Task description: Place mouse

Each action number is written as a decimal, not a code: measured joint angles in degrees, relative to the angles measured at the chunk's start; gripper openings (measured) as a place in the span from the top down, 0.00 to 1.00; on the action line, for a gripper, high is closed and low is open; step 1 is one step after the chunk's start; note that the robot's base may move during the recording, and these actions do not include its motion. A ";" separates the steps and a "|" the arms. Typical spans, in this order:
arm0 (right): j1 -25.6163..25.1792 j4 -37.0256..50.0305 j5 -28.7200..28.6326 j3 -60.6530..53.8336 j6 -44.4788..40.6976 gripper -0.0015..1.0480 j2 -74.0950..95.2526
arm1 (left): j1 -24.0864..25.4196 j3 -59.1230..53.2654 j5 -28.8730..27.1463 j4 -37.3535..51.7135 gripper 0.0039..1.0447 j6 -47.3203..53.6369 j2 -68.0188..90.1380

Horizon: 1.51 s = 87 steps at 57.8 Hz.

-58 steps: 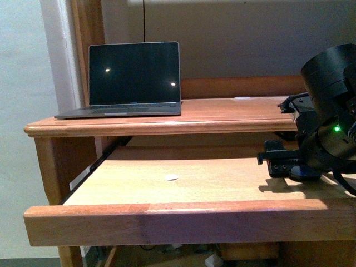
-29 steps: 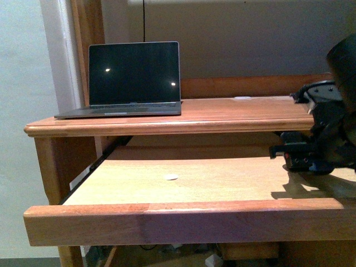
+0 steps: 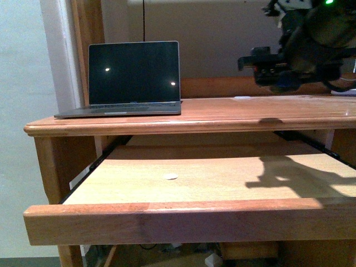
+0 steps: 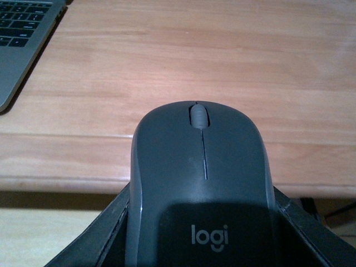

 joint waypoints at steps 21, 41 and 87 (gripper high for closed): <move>3.13 -17.22 7.65 38.91 0.02 0.48 24.26 | 0.00 0.00 -0.02 0.00 0.07 0.00 0.00; 5.77 -24.15 10.88 58.62 0.26 0.48 37.35 | 0.00 0.00 0.00 0.00 0.07 0.00 0.00; 8.72 -20.39 13.14 61.40 1.55 0.22 42.23 | 0.00 0.00 0.00 0.00 0.07 0.00 0.00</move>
